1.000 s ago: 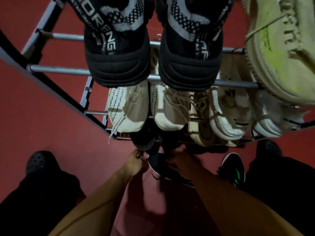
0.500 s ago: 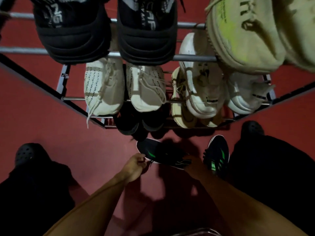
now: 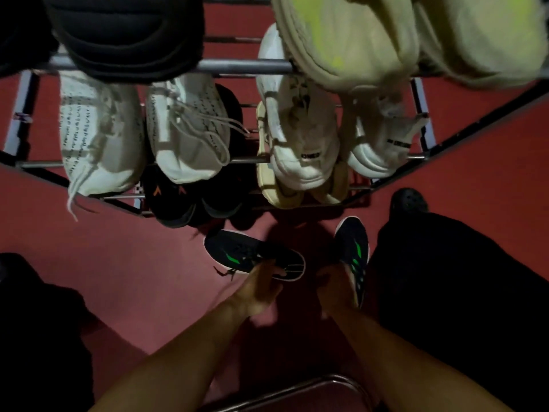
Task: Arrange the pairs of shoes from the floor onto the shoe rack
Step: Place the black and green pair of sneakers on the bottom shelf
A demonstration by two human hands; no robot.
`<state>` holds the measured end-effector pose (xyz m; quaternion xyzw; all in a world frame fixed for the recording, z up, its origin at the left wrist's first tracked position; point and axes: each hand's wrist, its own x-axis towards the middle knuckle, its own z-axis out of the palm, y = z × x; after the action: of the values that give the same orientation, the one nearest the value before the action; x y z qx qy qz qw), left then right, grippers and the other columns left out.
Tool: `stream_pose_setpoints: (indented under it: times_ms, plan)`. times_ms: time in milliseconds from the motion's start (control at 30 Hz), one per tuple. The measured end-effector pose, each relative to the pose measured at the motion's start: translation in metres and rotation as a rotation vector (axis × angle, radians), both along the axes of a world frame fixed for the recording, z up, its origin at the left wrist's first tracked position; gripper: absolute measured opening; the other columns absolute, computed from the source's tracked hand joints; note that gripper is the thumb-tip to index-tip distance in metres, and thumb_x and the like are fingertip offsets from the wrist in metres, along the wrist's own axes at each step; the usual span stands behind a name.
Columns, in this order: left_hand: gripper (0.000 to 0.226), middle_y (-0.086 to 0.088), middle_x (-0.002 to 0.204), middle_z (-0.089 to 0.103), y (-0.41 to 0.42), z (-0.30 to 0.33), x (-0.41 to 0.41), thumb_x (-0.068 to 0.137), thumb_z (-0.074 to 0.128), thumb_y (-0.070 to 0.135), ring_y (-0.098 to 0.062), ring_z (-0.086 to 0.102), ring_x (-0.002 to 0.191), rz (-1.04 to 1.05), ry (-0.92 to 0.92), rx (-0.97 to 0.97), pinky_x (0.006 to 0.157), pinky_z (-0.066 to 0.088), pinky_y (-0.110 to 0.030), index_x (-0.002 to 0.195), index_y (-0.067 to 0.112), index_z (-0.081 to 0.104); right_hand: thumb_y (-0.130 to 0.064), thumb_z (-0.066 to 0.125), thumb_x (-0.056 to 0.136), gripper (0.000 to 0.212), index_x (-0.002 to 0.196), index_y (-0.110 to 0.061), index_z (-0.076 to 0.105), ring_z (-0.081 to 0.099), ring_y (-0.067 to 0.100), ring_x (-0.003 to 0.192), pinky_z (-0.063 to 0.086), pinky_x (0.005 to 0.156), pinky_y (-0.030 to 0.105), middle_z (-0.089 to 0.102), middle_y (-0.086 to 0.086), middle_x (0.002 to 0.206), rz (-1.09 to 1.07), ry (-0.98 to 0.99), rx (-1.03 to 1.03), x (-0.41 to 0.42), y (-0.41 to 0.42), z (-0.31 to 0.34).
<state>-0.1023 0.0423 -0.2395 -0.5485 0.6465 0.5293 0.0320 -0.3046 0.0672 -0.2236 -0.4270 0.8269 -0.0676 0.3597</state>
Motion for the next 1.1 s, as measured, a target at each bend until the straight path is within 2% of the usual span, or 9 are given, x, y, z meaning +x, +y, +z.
stream_pose_setpoints:
  times_ms: [100, 233, 367, 500, 633, 733, 800, 967, 1100]
  plan:
    - [0.047, -0.009, 0.154, 0.036, 0.005, -0.006, -0.02, 0.101, 0.054, 0.019, -0.023, 0.04, 0.141, -0.029, -0.045, 0.066, 0.111, 0.028, -0.022, 0.146, 0.011, 0.044, -0.019, 0.06, 0.086, 0.026, 0.108, -0.03, 0.068, 0.046, 0.028, 0.123, 0.043, 0.099, 0.03, 0.049, 0.003, 0.128, 0.141, 0.19, 0.293, -0.028, 0.013, 0.006]
    - [0.053, -0.017, 0.161, 0.026, 0.008, -0.007, -0.035, 0.102, 0.049, 0.013, -0.032, 0.027, 0.148, -0.03, -0.085, 0.063, 0.117, 0.021, -0.028, 0.152, 0.005, 0.034, -0.021, 0.059, 0.09, 0.029, 0.118, -0.023, 0.067, 0.05, 0.027, 0.126, 0.042, 0.104, 0.027, 0.052, 0.005, 0.14, 0.313, 0.026, 0.514, -0.043, 0.037, -0.005]
    - [0.067, -0.015, 0.159, 0.031, 0.006, -0.009, -0.038, 0.094, 0.046, 0.037, -0.027, 0.029, 0.147, 0.047, -0.076, 0.107, 0.121, 0.019, -0.028, 0.152, 0.005, 0.034, -0.018, 0.059, 0.085, 0.03, 0.112, -0.029, 0.07, 0.045, 0.028, 0.129, 0.044, 0.103, 0.027, 0.024, -0.002, 0.158, 0.304, 0.078, 0.33, -0.043, 0.045, -0.014]
    - [0.05, -0.007, 0.138, 0.05, 0.006, -0.004, -0.03, 0.092, 0.06, 0.03, -0.023, 0.047, 0.13, 0.041, -0.132, 0.039, 0.105, 0.034, -0.021, 0.138, 0.013, 0.053, -0.022, 0.054, 0.081, 0.033, 0.108, -0.037, 0.066, 0.057, 0.025, 0.114, 0.054, 0.092, 0.035, 0.054, -0.004, 0.132, 0.378, 0.061, 0.427, -0.047, 0.042, -0.011]
    - [0.022, 0.011, 0.117, 0.063, 0.007, -0.007, -0.018, 0.085, 0.067, 0.03, -0.009, 0.061, 0.111, 0.096, -0.094, 0.011, 0.097, 0.047, -0.021, 0.106, 0.032, 0.071, -0.014, 0.058, 0.081, 0.032, 0.108, -0.03, 0.06, 0.064, 0.024, 0.099, 0.058, 0.081, 0.038, 0.056, -0.004, 0.103, 0.325, 0.085, 0.319, -0.054, 0.036, -0.011]
    - [0.011, 0.015, 0.095, 0.067, 0.01, 0.006, -0.015, 0.086, 0.069, 0.025, -0.004, 0.065, 0.086, 0.151, -0.047, 0.027, 0.077, 0.049, -0.017, 0.085, 0.033, 0.062, -0.018, 0.059, 0.089, 0.045, 0.132, -0.018, 0.047, 0.055, 0.03, 0.121, 0.048, 0.1, 0.035, 0.055, 0.01, 0.13, 0.464, 0.145, 0.317, -0.053, 0.038, -0.01]
    - [0.021, 0.014, 0.08, 0.064, 0.015, 0.011, -0.012, 0.087, 0.069, 0.024, -0.005, 0.06, 0.073, 0.188, -0.018, 0.058, 0.069, 0.047, -0.019, 0.076, 0.031, 0.053, -0.019, 0.059, 0.092, 0.053, 0.141, -0.012, 0.041, 0.05, 0.033, 0.126, 0.045, 0.096, 0.03, 0.051, 0.015, 0.137, 0.527, 0.172, 0.354, -0.052, 0.036, -0.004]
    - [0.026, 0.009, 0.07, 0.051, 0.032, 0.015, 0.005, 0.078, 0.064, 0.01, -0.012, 0.046, 0.067, 0.185, 0.051, 0.15, 0.067, 0.045, -0.03, 0.073, 0.028, 0.046, -0.022, 0.07, 0.086, 0.033, 0.118, -0.017, 0.063, 0.065, 0.024, 0.1, 0.055, 0.084, 0.033, 0.066, 0.009, 0.115, 0.449, -0.026, 0.312, -0.048, 0.034, 0.012]
    - [0.029, 0.01, 0.076, 0.054, 0.045, 0.01, 0.034, 0.074, 0.061, 0.009, -0.011, 0.049, 0.071, 0.098, 0.045, 0.153, 0.075, 0.051, -0.04, 0.076, 0.037, 0.052, -0.034, 0.054, 0.093, 0.005, 0.096, -0.037, 0.052, 0.062, 0.021, 0.086, 0.053, 0.08, 0.04, 0.064, 0.0, 0.094, 0.585, -0.034, 0.211, -0.034, 0.037, 0.01]
